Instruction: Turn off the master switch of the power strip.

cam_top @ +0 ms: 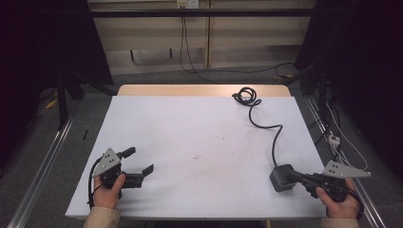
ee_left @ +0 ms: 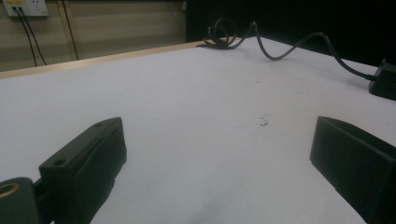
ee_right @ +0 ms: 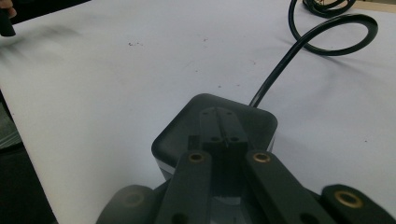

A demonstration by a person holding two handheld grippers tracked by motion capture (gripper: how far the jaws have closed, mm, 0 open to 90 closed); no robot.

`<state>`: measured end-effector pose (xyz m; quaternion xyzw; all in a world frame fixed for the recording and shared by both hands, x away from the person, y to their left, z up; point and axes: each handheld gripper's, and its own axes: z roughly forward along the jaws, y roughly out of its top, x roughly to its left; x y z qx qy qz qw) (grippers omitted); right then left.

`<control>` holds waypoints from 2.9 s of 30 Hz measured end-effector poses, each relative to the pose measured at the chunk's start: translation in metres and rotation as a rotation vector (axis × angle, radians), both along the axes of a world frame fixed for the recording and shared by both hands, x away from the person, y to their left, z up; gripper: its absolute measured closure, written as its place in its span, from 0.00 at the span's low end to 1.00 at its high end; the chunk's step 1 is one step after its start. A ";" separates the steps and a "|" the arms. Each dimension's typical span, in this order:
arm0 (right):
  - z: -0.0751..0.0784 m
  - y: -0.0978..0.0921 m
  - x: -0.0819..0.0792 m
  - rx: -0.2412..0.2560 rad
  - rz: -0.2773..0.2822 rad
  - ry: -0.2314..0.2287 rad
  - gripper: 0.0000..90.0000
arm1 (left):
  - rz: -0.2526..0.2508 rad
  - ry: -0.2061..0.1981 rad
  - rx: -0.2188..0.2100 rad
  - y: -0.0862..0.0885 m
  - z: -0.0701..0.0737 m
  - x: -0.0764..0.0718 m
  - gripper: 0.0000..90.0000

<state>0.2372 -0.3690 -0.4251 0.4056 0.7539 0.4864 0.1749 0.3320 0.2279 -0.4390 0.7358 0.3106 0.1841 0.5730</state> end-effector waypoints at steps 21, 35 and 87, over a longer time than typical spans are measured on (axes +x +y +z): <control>-0.001 0.001 0.002 -0.010 0.012 -0.006 1.00 | -0.001 0.000 0.004 -0.001 -0.001 0.000 0.04; 0.001 0.004 0.001 -0.043 0.012 -0.011 1.00 | -0.001 0.002 0.006 -0.002 -0.001 -0.001 0.04; 0.000 0.007 -0.001 -0.041 0.013 -0.018 1.00 | 0.003 -0.006 0.006 0.000 0.001 0.000 0.04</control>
